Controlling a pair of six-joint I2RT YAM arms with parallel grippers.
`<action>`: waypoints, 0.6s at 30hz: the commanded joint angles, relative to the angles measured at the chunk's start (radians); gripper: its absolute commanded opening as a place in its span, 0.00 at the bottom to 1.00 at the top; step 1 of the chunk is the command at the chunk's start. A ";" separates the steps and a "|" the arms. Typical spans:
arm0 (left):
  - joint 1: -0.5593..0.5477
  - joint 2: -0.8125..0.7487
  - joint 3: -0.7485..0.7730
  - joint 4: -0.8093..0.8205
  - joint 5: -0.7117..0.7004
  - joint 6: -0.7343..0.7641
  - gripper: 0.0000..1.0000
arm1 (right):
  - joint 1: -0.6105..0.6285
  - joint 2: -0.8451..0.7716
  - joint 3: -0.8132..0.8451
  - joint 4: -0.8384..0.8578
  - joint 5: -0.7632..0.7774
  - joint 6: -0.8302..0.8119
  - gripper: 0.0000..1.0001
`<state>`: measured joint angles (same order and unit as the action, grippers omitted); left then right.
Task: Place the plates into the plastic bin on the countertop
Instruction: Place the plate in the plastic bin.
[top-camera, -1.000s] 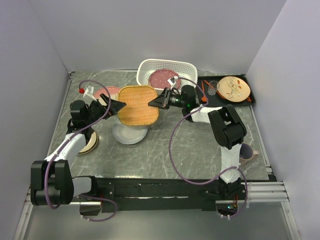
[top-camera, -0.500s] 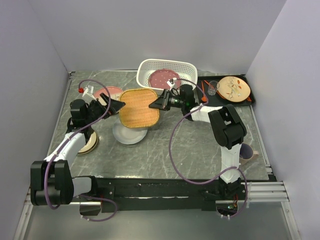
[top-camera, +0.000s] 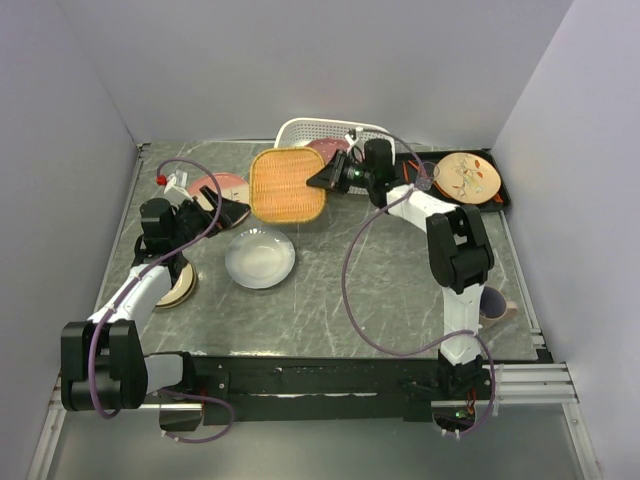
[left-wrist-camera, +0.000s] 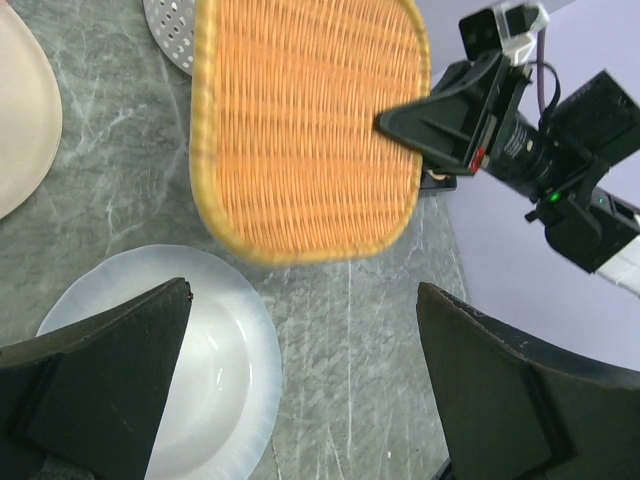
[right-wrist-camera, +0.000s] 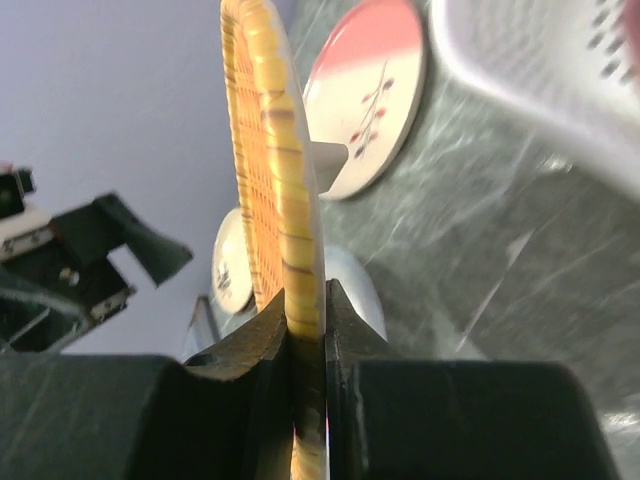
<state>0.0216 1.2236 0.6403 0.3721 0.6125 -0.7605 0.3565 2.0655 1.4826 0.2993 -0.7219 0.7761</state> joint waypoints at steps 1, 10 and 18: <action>-0.005 -0.003 0.035 0.033 0.013 0.024 0.99 | -0.025 0.030 0.149 -0.083 0.030 -0.044 0.00; -0.005 0.025 0.027 0.045 0.021 0.027 0.99 | -0.076 0.082 0.266 -0.098 0.067 -0.055 0.00; -0.005 0.050 0.016 0.074 0.024 0.020 0.99 | -0.117 0.191 0.481 -0.222 0.107 -0.024 0.00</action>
<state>0.0216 1.2652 0.6403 0.3840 0.6147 -0.7525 0.2619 2.2333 1.8164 0.0776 -0.6270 0.7311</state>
